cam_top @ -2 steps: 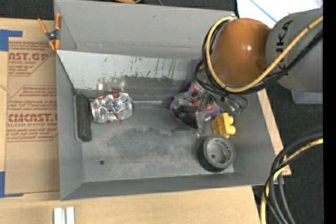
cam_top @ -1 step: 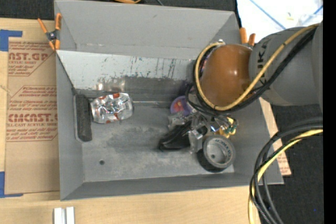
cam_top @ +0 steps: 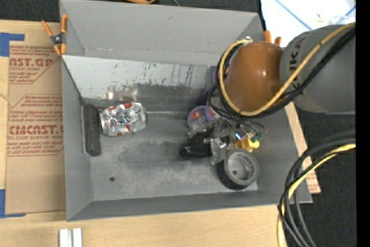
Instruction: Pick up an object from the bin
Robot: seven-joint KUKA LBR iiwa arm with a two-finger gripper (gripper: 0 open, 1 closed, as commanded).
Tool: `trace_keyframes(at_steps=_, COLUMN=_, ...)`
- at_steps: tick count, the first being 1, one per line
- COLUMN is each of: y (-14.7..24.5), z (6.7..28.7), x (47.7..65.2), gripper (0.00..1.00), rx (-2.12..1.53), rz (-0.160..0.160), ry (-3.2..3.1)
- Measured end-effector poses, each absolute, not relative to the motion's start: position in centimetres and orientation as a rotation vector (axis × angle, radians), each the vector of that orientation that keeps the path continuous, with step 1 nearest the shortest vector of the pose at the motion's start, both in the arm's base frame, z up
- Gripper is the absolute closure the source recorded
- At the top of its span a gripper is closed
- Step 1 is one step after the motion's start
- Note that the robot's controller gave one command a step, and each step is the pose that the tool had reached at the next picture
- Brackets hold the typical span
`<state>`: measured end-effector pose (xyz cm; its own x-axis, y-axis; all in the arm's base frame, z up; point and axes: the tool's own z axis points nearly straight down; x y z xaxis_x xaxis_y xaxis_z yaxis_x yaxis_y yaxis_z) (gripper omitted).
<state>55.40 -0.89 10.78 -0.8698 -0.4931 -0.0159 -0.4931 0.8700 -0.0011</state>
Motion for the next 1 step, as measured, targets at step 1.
trace_keyframes(at_steps=1, y=1.49, z=10.47, x=56.37, gripper=1.00, rx=-0.885, rz=-0.006, ry=2.986)
